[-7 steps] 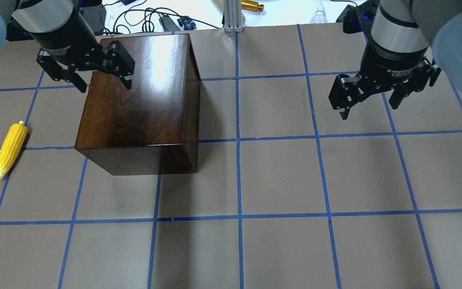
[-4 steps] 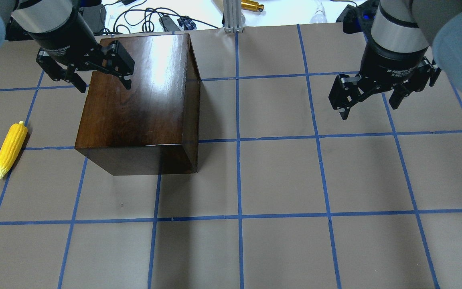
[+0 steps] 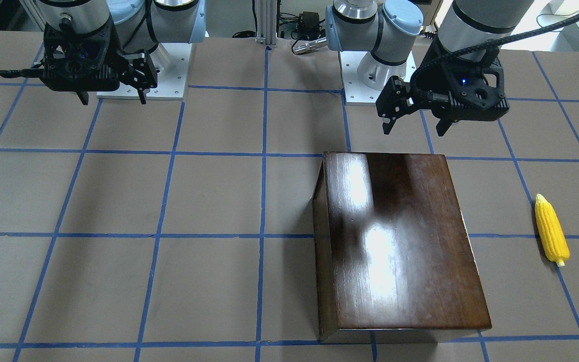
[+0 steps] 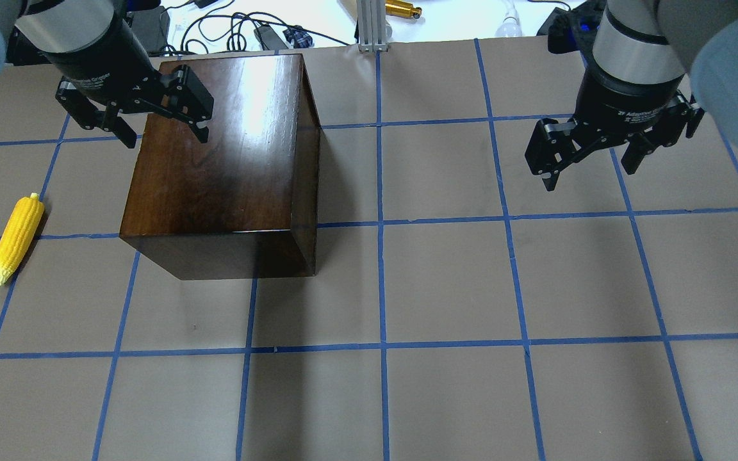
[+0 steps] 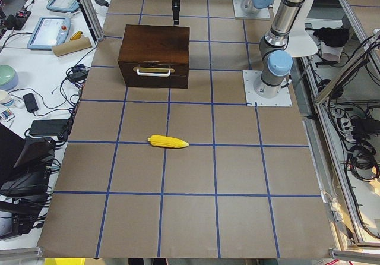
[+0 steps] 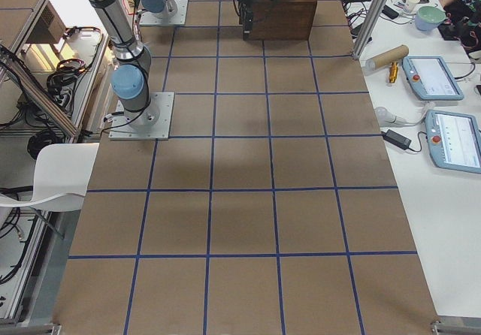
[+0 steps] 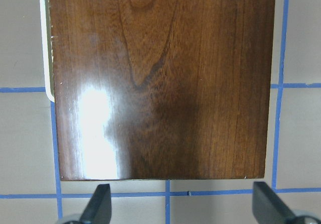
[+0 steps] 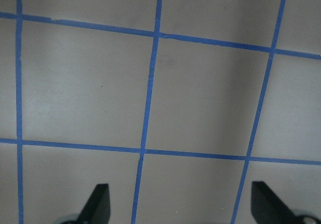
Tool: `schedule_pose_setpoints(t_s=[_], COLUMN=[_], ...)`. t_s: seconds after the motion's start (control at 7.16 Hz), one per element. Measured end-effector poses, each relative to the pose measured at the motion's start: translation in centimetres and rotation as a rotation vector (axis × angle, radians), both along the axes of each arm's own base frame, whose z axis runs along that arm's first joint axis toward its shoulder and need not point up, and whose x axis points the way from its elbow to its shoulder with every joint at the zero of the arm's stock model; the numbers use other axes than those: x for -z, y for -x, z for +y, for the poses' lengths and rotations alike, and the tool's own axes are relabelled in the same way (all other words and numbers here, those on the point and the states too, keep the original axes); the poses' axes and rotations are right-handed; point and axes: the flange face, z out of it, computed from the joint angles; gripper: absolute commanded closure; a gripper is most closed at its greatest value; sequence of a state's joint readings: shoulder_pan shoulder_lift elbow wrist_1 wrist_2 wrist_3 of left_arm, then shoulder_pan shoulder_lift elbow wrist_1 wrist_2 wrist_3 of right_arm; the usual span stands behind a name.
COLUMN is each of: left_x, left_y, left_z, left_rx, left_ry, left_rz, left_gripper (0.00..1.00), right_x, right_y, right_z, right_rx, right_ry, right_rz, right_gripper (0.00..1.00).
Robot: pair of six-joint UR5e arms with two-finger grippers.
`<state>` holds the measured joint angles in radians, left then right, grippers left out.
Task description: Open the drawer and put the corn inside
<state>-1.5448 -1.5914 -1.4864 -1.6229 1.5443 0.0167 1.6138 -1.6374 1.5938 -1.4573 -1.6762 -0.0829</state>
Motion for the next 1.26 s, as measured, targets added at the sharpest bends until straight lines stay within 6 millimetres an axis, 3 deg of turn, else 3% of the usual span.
schedule_pose_setpoints(t_s=[1.26], left_x=[-0.36], left_y=[-0.96], left_z=[-0.13], left_rx=[-0.006], left_ry=[0.008], left_rz=[-0.004], left_gripper=[0.00], right_x=[-0.01], right_y=[0.01], right_z=[0.01], right_rx=[0.000], right_ry=[0.000], right_rz=[0.000], right_gripper=[0.00])
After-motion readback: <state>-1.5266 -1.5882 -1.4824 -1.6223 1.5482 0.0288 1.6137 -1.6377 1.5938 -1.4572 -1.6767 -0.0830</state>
